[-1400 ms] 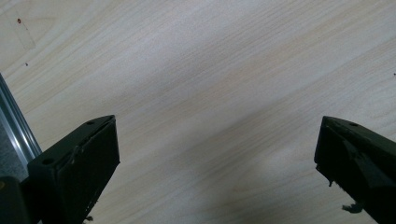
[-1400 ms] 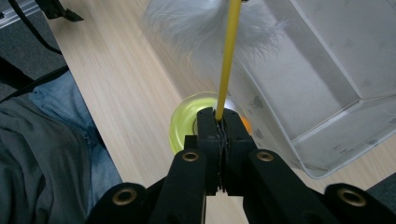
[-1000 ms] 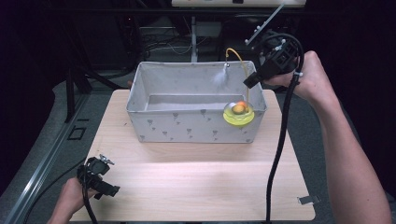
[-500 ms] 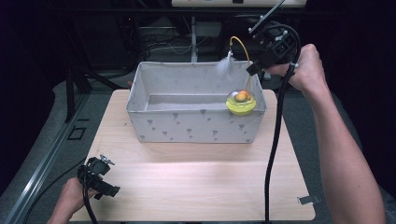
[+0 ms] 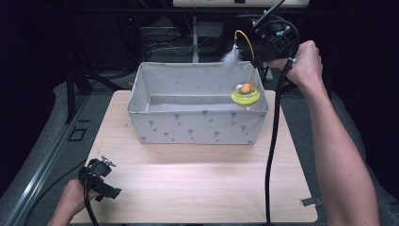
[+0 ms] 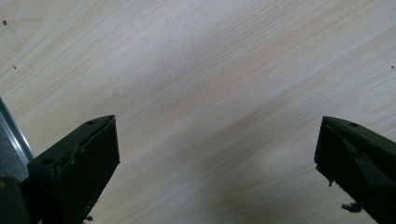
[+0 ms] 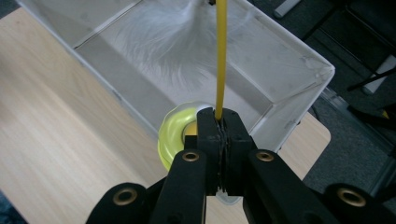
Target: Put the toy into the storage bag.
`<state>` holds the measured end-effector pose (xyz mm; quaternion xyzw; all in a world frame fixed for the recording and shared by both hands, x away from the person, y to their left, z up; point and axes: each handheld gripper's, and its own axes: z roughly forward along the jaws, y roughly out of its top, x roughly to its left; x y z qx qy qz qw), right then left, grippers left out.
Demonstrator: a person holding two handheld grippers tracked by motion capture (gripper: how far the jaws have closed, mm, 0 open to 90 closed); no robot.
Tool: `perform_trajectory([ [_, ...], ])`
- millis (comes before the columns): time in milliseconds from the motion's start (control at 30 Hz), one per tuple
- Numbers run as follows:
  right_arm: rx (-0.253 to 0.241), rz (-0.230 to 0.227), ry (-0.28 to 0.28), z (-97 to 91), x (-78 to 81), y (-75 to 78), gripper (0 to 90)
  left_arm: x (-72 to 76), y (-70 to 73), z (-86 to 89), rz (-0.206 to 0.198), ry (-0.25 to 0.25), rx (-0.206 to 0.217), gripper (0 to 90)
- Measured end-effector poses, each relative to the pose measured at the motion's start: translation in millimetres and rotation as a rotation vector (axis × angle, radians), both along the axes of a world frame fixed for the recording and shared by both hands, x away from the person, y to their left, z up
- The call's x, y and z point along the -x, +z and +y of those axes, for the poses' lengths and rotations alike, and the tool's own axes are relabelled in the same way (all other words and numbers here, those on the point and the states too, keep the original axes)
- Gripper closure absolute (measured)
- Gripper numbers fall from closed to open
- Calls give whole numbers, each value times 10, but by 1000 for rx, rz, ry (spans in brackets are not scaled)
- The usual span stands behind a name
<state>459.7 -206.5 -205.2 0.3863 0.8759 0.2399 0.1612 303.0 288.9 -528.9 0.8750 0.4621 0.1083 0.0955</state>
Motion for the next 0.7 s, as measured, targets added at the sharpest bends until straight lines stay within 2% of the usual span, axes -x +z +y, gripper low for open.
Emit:
perform_trajectory([
  [300,17,-4,-40,5,-183,-153,888,3,-3,-7,4,-3,-2,2],
  [700,-8,13,-57,3,-317,-366,888,4,-6,-9,4,-4,-1,2],
])
